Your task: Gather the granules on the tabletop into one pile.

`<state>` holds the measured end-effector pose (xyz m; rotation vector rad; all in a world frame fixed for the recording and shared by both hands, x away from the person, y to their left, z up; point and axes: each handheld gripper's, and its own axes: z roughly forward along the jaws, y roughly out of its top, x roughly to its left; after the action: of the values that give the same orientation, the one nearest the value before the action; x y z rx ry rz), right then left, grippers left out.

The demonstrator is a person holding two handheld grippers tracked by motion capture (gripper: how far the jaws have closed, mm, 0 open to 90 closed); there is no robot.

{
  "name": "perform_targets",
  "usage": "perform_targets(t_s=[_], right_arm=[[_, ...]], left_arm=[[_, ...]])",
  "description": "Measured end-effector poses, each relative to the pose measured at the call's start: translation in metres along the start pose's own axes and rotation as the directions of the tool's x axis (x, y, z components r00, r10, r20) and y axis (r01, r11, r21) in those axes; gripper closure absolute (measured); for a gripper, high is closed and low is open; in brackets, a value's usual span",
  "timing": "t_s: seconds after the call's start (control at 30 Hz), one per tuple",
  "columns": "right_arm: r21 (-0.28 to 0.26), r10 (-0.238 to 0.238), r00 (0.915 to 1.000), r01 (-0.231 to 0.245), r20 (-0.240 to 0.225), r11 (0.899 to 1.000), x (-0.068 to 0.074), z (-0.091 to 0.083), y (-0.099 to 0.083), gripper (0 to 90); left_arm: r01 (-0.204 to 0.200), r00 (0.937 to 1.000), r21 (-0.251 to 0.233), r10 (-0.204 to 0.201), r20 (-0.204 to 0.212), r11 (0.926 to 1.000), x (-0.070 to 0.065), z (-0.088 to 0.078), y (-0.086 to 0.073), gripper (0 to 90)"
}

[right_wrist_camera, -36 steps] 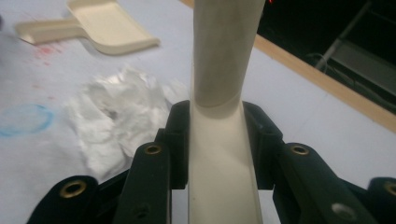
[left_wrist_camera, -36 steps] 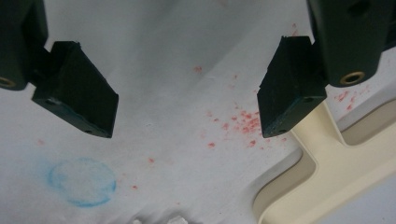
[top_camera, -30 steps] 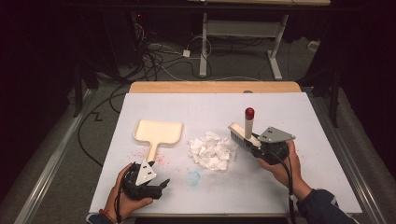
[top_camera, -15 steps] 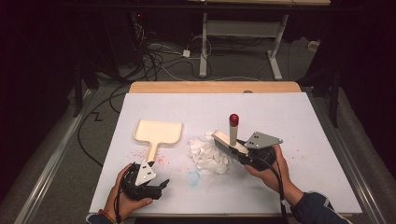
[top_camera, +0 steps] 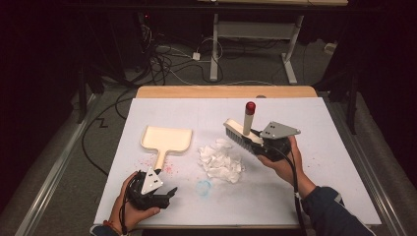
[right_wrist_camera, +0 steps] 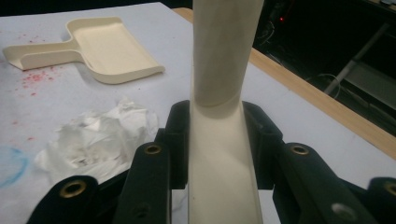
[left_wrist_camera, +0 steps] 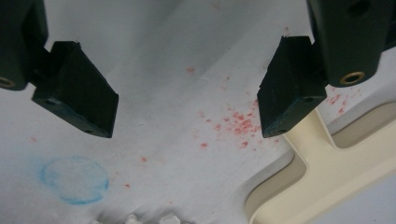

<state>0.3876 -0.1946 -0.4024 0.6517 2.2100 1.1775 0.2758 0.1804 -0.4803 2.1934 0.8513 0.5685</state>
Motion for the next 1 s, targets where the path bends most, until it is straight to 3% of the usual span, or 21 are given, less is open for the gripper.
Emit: perform_targets(t_s=[0.2, 0.3, 0.37, 0.53, 0.63, 0.77, 0.8, 1.0], right_arm=[[0.036, -0.034, 0.9994, 0.034, 0.000, 0.999, -0.012, 0.039, -0.006, 68.3], [0.048, -0.035, 0.9989, 0.037, -0.032, 0.998, -0.010, 0.051, -0.010, 68.4], [0.034, -0.036, 0.9956, 0.039, -0.086, 0.999, -0.007, 0.053, -0.011, 68.3], [0.023, -0.105, 0.9806, 0.110, -0.165, 0.994, 0.009, 0.048, -0.010, 68.1], [0.000, -0.108, 0.9696, 0.111, -0.220, 0.994, 0.017, 0.037, -0.013, 68.2], [0.002, -0.133, 0.9622, 0.137, -0.238, 0.991, 0.025, 0.025, -0.017, 68.1], [-0.002, -0.134, 0.9622, 0.137, -0.237, 0.991, 0.025, 0.023, -0.017, 68.3], [-0.012, -0.105, 0.9804, 0.104, -0.167, 0.994, 0.020, 0.014, -0.012, 68.3]], left_arm=[[0.007, 1.0000, 0.004, -0.007, 0.001, 1.0000, 0.002, 0.000, -0.002, 19.9], [0.010, 0.9999, 0.005, -0.010, -0.001, 0.9999, 0.003, -0.001, -0.003, 19.9], [0.013, 0.9999, 0.003, -0.013, -0.004, 0.9999, 0.003, -0.001, -0.003, 19.9], [0.014, 0.9999, 0.001, -0.014, -0.005, 0.9999, 0.003, -0.003, -0.003, 19.9], [0.011, 0.9999, 0.000, -0.011, -0.008, 0.9999, 0.003, -0.004, -0.003, 19.9], [0.007, 0.9999, 0.003, -0.007, -0.007, 1.0000, 0.003, -0.003, -0.002, 19.9], [0.008, 0.9999, 0.002, -0.008, -0.008, 1.0000, 0.003, -0.003, -0.002, 19.9], [0.009, 0.9999, 0.000, -0.009, -0.009, 1.0000, 0.003, -0.002, -0.001, 19.9]])
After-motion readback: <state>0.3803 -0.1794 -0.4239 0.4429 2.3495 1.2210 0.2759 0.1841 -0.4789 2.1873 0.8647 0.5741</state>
